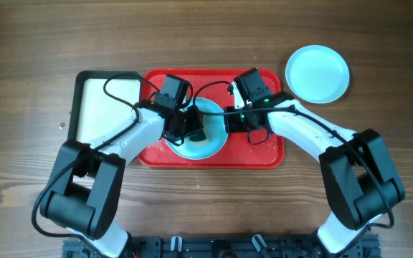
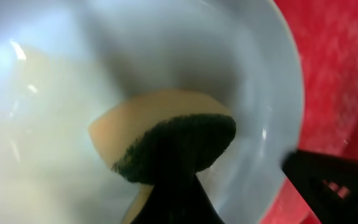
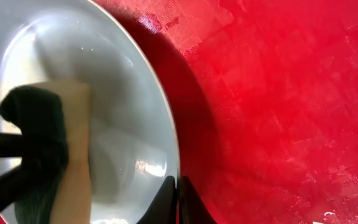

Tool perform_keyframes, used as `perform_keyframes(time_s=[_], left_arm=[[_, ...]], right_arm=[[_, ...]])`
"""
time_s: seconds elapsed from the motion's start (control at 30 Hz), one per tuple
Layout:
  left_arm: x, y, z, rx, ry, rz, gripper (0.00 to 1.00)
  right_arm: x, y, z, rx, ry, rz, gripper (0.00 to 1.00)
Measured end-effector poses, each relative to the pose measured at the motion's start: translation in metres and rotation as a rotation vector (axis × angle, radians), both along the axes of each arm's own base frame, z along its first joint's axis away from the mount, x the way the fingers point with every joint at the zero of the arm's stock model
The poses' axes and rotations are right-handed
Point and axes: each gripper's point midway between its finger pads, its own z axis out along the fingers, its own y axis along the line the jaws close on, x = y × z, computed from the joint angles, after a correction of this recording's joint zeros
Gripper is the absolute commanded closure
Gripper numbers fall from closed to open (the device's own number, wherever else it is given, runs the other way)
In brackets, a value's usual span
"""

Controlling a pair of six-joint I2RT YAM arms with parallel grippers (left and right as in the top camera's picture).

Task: Clean dirty plates on tray and stack at the side
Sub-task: 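Keep scrubbing the plate surface with the sponge in the left gripper, then carry the sponge back over the black tray with the left gripper, then drop the sponge into the black tray and raise the left gripper away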

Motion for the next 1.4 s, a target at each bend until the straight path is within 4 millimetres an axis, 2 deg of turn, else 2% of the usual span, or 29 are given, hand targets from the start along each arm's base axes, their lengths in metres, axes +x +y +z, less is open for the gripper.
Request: perform_keyframes(time_s=[0.07, 0.17, 0.23, 0.33, 0.43, 0.5, 0.57, 0.67, 0.77, 0.87, 0.93, 1.13, 1.2, 1.33, 1.37, 1.4], left_arm=[[0.000, -0.002, 0.011, -0.019, -0.026, -0.020, 0.96], [0.006, 0.001, 0.048, -0.043, -0.124, -0.024, 0.96], [0.009, 0.017, 0.075, -0.015, -0.194, 0.010, 0.96], [0.010, 0.062, 0.095, 0.104, -0.248, 0.091, 0.96], [0.003, 0.113, 0.090, 0.272, -0.212, 0.182, 0.96], [-0.006, 0.165, 0.082, 0.442, -0.157, 0.280, 0.96], [-0.010, 0.197, 0.081, 0.534, -0.133, 0.340, 0.96], [-0.018, 0.238, 0.076, 0.625, -0.095, 0.426, 0.96], [-0.024, 0.262, 0.063, 0.666, -0.064, 0.479, 0.96], [-0.024, 0.272, 0.048, 0.677, -0.066, 0.488, 0.96], [-0.022, 0.270, 0.040, 0.668, -0.073, 0.458, 0.96], [-0.018, 0.261, 0.034, 0.629, -0.091, 0.393, 0.96], [-0.018, 0.260, 0.034, 0.624, -0.092, 0.384, 0.92], [-0.017, 0.259, 0.034, 0.620, -0.094, 0.369, 0.59], [-0.017, 0.258, 0.034, 0.616, -0.093, 0.372, 0.48], [-0.017, 0.258, 0.034, 0.615, -0.094, 0.369, 0.42]], right_arm=[[0.000, 0.000, 0.000, 0.001, -0.001, 0.000, 0.96], [0.000, 0.001, 0.000, 0.002, -0.003, 0.001, 0.96], [0.000, 0.001, 0.000, 0.002, -0.003, 0.002, 0.96], [0.000, 0.002, 0.000, 0.005, -0.002, 0.003, 0.96], [0.000, 0.002, 0.000, 0.005, -0.002, 0.003, 0.96], [0.000, 0.002, 0.001, 0.005, -0.002, 0.003, 0.96], [0.000, 0.002, 0.001, 0.005, -0.002, 0.003, 0.96], [0.000, 0.002, 0.001, 0.005, -0.002, 0.003, 0.96], [0.000, 0.002, 0.001, 0.005, -0.002, 0.003, 0.96], [0.000, 0.002, 0.001, 0.005, -0.002, 0.003, 0.96], [0.000, 0.002, 0.001, 0.005, -0.002, 0.003, 0.96], [0.000, 0.002, 0.001, 0.006, -0.004, 0.003, 0.96], [0.000, 0.002, 0.001, 0.006, -0.004, 0.003, 0.96], [0.001, 0.002, 0.001, 0.006, -0.004, 0.003, 0.96], [0.001, 0.002, 0.001, 0.006, -0.004, 0.003, 0.96], [0.001, 0.002, 0.001, 0.006, -0.004, 0.003, 0.96]])
